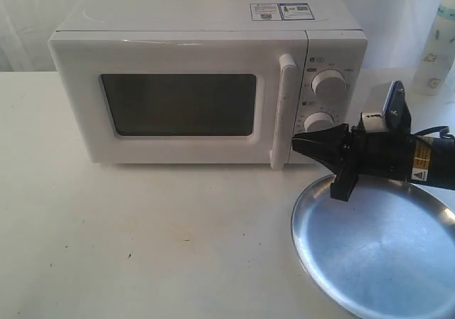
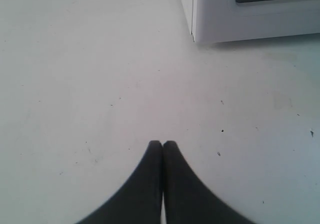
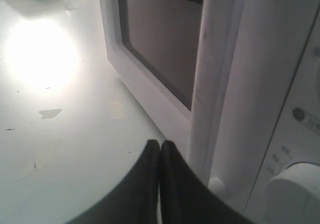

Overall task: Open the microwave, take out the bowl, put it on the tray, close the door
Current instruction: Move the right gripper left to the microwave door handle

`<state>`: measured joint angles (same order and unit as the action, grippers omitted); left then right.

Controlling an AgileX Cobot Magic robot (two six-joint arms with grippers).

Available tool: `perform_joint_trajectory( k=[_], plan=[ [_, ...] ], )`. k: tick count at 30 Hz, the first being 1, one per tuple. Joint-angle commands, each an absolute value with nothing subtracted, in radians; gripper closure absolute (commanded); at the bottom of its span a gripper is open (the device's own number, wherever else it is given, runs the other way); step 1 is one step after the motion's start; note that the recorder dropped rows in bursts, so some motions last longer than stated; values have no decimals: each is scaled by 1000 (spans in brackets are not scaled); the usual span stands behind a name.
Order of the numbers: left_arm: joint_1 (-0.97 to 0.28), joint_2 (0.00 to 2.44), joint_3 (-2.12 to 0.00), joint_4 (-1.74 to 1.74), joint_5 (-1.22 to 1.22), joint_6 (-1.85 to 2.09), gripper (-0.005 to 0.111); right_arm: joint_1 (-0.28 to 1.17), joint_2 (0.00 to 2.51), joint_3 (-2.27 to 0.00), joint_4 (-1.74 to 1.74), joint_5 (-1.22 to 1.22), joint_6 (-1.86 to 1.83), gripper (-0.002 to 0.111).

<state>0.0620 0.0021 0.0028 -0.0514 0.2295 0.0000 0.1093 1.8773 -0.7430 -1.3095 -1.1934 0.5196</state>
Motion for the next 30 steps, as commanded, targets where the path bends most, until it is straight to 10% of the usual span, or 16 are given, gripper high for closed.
perform_joint_trajectory(
  k=[1,14,30],
  plan=[
    [57,0,0,-53,233,0,107,106,1904,-767,-1300,-1221,450,106],
    [57,0,0,-53,233,0,107,110,1911,-767,-1156,-1221,410,37],
    [57,0,0,-53,233,0,107,334,1911,-839,-1126,-1106,407,57]
  ],
)
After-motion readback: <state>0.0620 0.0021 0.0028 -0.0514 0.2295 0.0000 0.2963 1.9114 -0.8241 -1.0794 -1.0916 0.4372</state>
